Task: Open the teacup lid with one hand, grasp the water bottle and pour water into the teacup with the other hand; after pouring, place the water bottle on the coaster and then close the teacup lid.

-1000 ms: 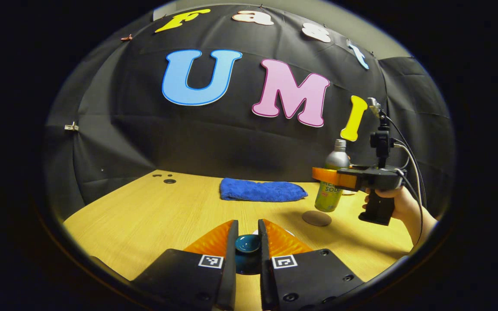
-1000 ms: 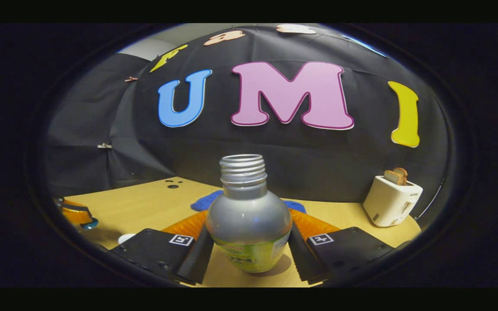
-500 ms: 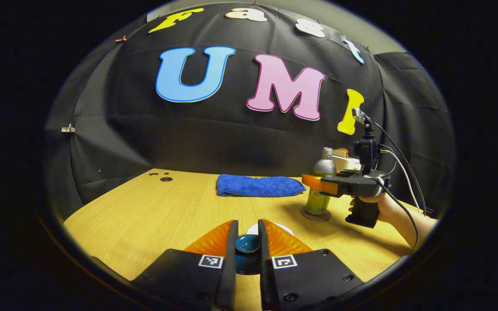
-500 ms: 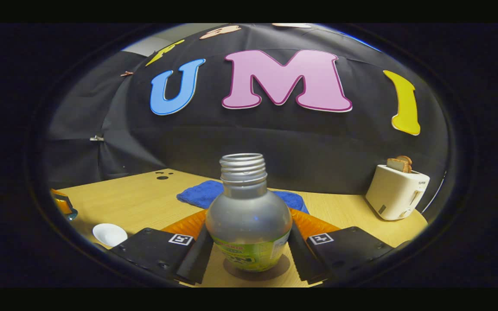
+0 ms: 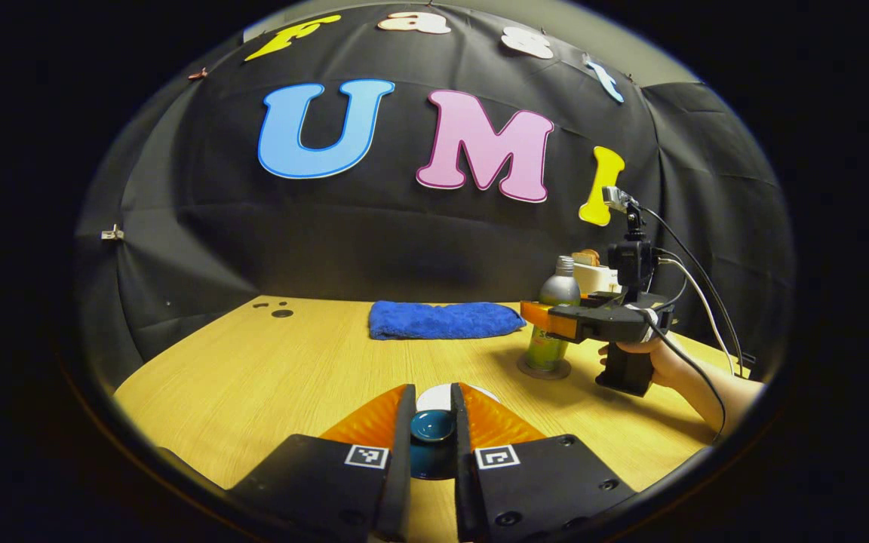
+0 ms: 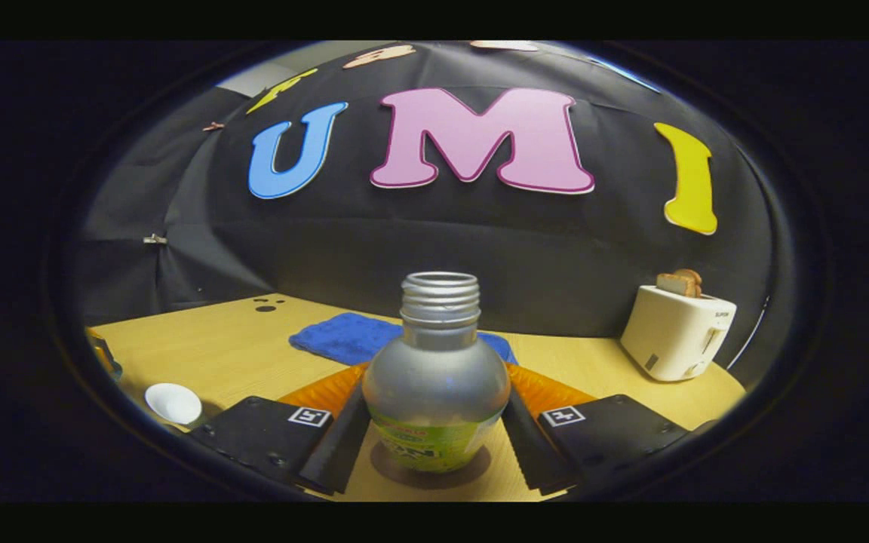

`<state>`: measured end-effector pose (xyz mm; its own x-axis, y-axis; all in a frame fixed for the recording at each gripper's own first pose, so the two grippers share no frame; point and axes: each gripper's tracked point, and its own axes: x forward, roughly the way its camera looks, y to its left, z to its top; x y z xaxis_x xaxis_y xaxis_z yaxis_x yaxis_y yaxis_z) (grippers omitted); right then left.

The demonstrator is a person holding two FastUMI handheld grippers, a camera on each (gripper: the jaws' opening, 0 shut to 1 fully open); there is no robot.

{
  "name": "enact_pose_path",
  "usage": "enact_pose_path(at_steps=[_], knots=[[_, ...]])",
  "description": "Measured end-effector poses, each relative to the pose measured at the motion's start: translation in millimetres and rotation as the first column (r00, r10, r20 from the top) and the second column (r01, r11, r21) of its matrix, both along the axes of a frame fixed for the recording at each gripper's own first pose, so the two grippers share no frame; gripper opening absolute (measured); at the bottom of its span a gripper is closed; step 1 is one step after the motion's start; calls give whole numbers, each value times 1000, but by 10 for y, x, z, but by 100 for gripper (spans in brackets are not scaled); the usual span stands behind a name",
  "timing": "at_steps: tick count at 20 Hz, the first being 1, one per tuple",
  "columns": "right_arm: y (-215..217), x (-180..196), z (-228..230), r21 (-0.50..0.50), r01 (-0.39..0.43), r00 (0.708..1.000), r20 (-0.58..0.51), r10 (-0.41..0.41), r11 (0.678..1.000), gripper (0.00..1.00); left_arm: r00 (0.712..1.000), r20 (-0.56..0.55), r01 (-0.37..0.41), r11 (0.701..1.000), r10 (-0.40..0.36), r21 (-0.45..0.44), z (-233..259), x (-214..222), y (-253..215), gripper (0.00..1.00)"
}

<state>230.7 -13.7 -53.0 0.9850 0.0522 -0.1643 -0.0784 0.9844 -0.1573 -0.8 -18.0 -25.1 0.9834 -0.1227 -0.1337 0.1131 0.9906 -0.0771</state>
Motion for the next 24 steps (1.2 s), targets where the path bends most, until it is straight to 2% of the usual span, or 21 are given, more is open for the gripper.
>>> enact_pose_path(at_steps=[3,6,8,9,10,14,16,17,21,24], knots=[[40,-35,-22,35,-14,1000,-17,15,999,88,1000,11,4,1000,-4,8,38,-31,-33,28],[42,-88,-17,57,-9,1000,-16,10,998,100,1000,21,4,1000,-4,9,84,-28,-50,28],[-39,-148,18,12,28,1000,0,-28,1000,100,1000,23,0,1000,0,10,93,-22,-49,28],[-63,-194,52,-17,39,999,15,-39,999,99,1000,24,-1,1000,1,5,101,-23,-54,24],[-32,-239,83,-34,37,999,29,-36,999,99,1000,30,-3,1000,4,-3,120,-29,-51,28],[104,-464,52,-105,3,1000,12,-1,995,98,999,41,9,999,-8,-31,162,-15,-172,28],[47,-586,33,-135,28,1000,9,-27,990,98,999,43,17,999,-15,-30,178,-3,-220,28],[15,-634,43,-131,44,999,10,-43,990,98,999,49,19,999,-17,-32,203,12,-236,28],[-108,-759,-81,-2,95,994,-52,-95,995,98,997,70,28,999,-26,-28,299,34,-316,28],[-166,-888,-110,53,103,992,-73,-99,993,98,996,86,24,999,-22,-26,344,95,-323,28]])
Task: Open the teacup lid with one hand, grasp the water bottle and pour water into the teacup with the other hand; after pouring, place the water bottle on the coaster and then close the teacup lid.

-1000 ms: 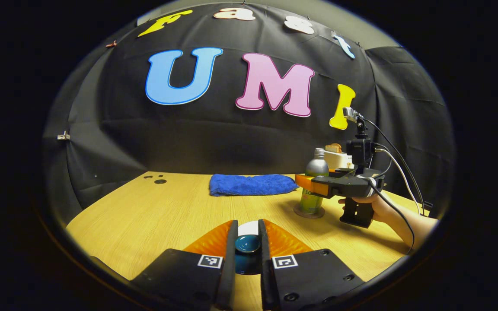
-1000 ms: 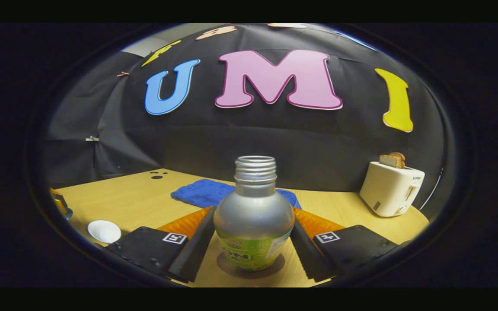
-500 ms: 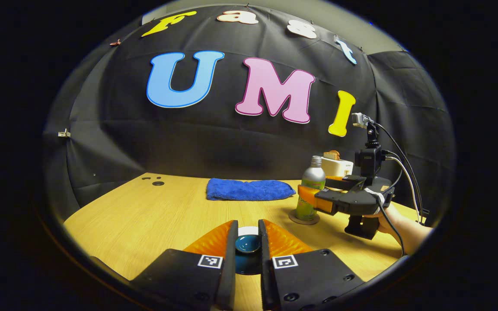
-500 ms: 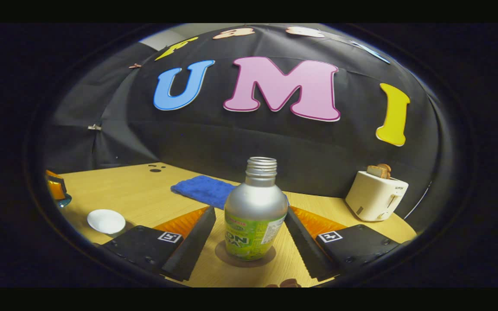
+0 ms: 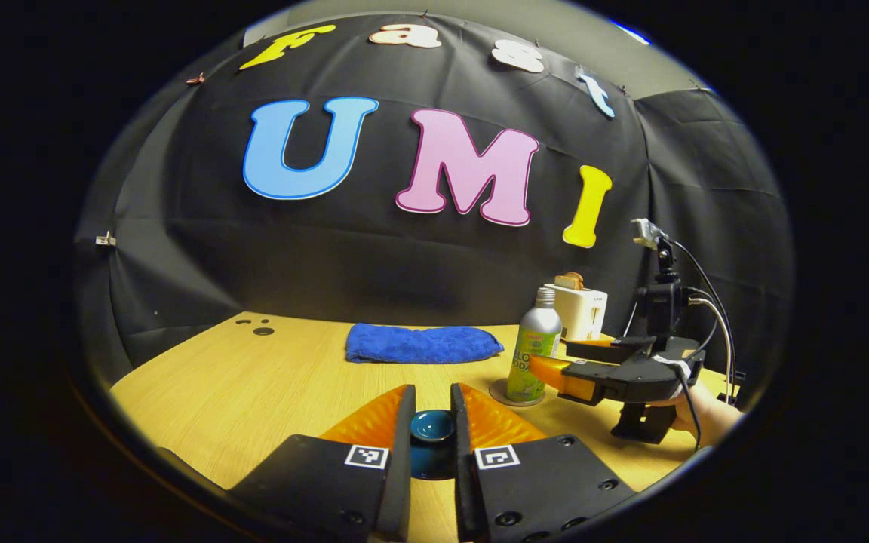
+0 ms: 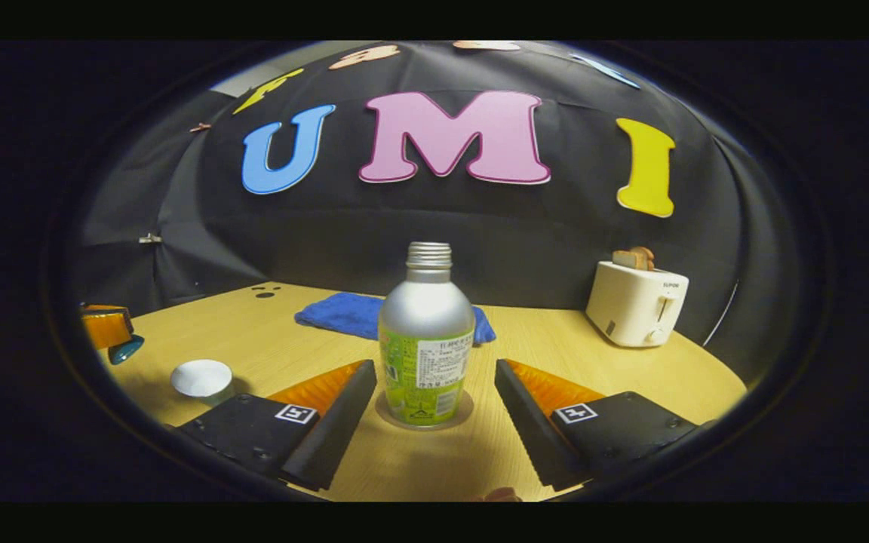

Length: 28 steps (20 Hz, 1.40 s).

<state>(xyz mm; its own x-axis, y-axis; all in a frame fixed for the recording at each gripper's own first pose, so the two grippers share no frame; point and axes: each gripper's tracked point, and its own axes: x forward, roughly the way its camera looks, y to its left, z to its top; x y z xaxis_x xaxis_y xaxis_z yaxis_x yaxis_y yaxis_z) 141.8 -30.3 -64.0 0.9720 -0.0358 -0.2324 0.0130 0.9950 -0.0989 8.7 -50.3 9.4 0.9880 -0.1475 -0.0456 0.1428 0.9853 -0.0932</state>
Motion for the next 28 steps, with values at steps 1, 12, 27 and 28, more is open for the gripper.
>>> enact_pose_path(at_steps=[1,12,27,28], knots=[[-16,-81,2,5,1,1000,-5,-1,1000,98,1000,0,-4,1000,4,4,4,38,12,28],[-87,-936,297,18,-6,998,62,5,1000,98,992,-121,16,999,-21,-40,-495,579,-41,28],[125,-974,40,71,-61,998,14,60,996,96,986,-167,23,1000,-25,-14,-671,705,-65,33],[129,-978,36,70,-63,998,14,62,996,96,986,-165,21,1000,-21,-8,-659,691,-58,36]])
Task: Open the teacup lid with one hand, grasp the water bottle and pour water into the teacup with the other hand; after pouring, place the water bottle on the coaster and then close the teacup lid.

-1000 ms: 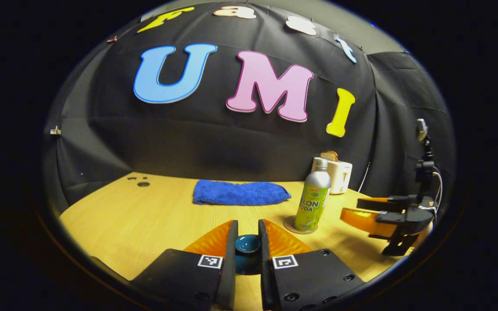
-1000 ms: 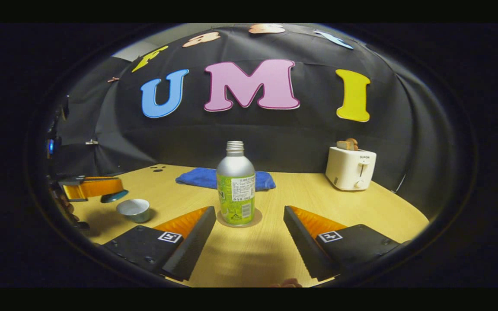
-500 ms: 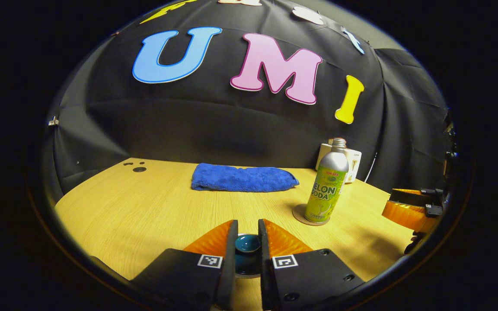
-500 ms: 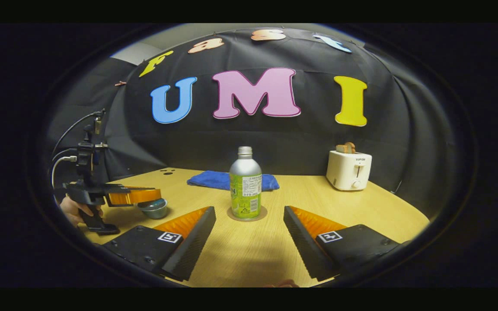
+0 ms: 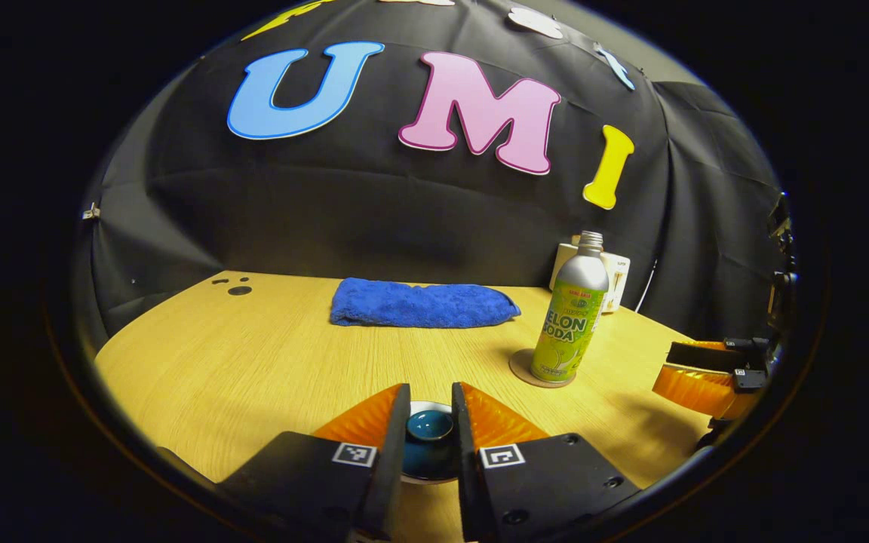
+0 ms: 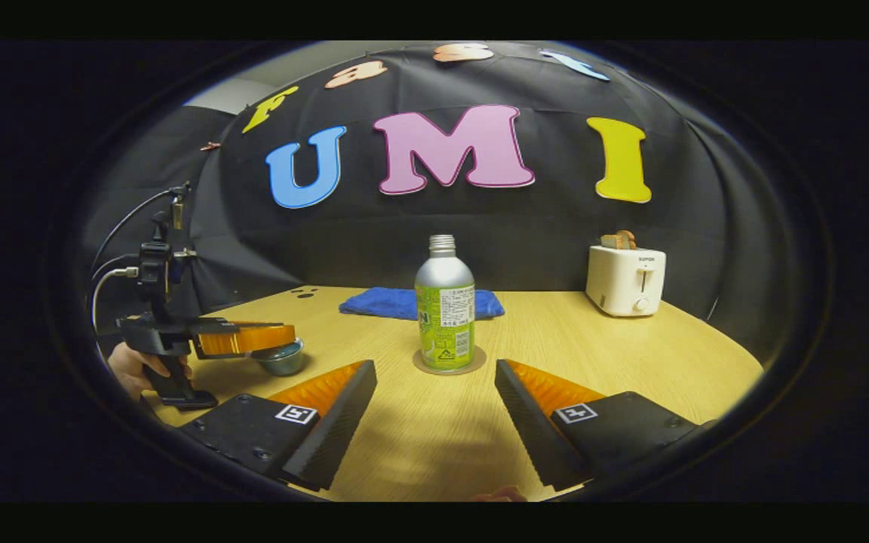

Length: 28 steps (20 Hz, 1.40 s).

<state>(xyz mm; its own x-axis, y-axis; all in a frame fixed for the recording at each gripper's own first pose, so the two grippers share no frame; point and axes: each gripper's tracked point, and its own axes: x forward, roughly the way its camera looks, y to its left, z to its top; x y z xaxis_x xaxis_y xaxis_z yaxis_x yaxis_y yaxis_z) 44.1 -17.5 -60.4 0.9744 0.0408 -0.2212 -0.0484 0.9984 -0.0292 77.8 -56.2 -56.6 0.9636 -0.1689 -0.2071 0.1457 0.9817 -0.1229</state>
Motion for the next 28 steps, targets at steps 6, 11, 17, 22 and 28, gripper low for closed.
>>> enact_pose_path(at_steps=[6,11,17,22,28], knots=[[35,-39,31,19,-10,1000,13,9,1000,98,999,52,-14,998,10,63,208,-92,20,88],[40,-135,107,-2,-4,1000,27,4,1000,98,983,179,-55,998,51,20,565,-379,31,95],[-23,-394,306,-21,30,998,63,-28,999,98,946,263,-217,973,190,80,780,-906,474,95],[64,-645,464,-4,15,994,109,-15,1000,98,940,260,-236,971,220,30,681,-1252,536,95],[41,-937,350,7,20,994,103,-21,1000,98,937,290,-210,977,196,19,630,-1498,272,95]])
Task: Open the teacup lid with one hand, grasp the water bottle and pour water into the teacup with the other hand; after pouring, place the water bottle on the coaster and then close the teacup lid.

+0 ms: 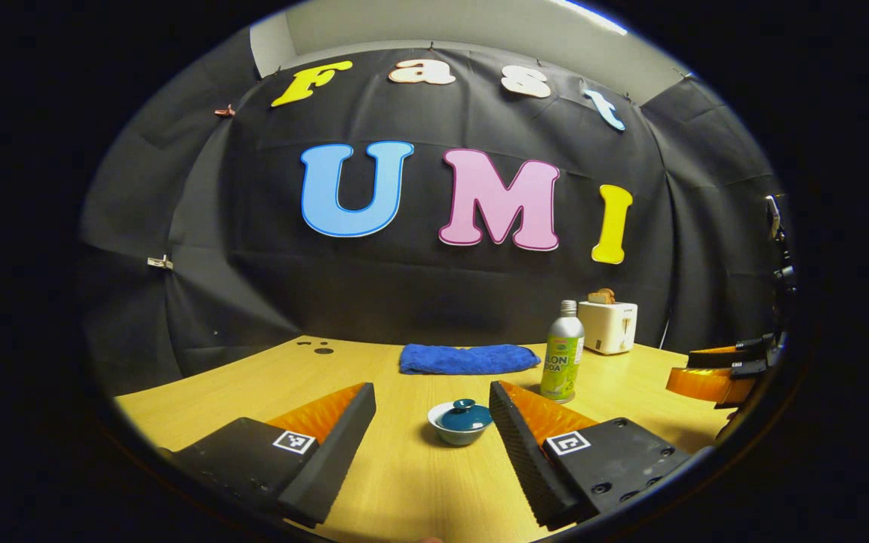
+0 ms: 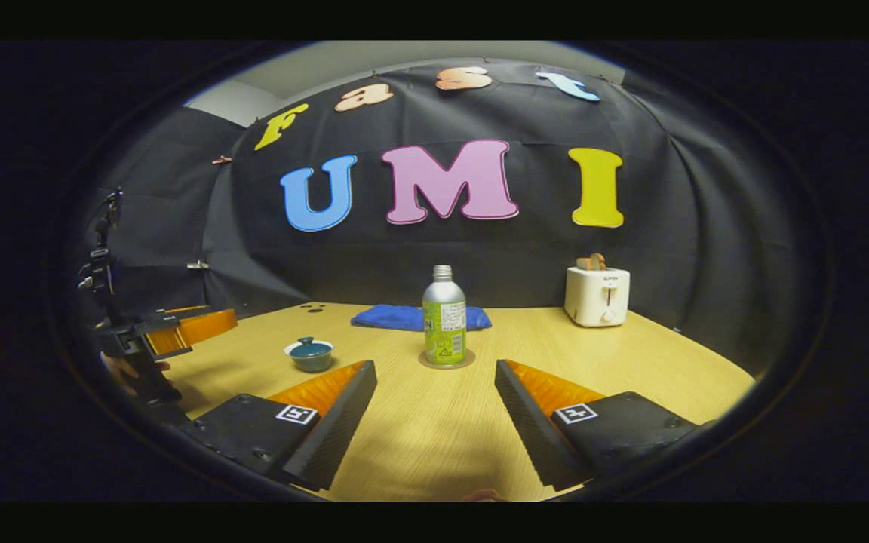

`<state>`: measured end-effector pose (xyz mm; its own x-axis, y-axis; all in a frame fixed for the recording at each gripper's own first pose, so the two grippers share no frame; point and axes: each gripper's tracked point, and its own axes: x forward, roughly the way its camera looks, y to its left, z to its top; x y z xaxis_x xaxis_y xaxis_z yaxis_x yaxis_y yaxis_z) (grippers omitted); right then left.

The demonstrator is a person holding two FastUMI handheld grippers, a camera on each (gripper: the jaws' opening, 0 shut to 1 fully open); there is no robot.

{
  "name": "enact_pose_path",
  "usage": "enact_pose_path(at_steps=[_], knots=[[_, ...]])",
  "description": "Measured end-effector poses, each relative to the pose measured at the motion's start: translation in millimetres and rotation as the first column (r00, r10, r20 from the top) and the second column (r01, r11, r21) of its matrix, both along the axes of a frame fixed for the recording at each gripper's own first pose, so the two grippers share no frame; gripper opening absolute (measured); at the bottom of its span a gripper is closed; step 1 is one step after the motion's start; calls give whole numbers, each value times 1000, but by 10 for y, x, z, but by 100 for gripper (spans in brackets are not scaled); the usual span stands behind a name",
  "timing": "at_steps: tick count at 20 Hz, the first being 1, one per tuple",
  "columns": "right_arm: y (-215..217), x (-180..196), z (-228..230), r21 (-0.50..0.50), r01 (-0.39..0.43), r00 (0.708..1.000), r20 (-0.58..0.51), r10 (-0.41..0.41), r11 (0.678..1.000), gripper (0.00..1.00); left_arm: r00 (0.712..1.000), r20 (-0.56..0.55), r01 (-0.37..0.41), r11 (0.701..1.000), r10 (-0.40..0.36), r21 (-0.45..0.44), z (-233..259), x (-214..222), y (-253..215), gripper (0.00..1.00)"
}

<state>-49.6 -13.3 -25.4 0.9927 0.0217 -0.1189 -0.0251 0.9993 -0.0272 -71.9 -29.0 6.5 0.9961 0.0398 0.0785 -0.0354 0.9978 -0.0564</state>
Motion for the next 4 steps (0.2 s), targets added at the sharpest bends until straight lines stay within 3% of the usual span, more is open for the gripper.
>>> enact_pose_path(at_steps=[4], knots=[[-35,-127,-76,8,3,1000,-6,-3,1000,98,1000,-3,15,1000,-16,-8,-62,-78,-142,95]])
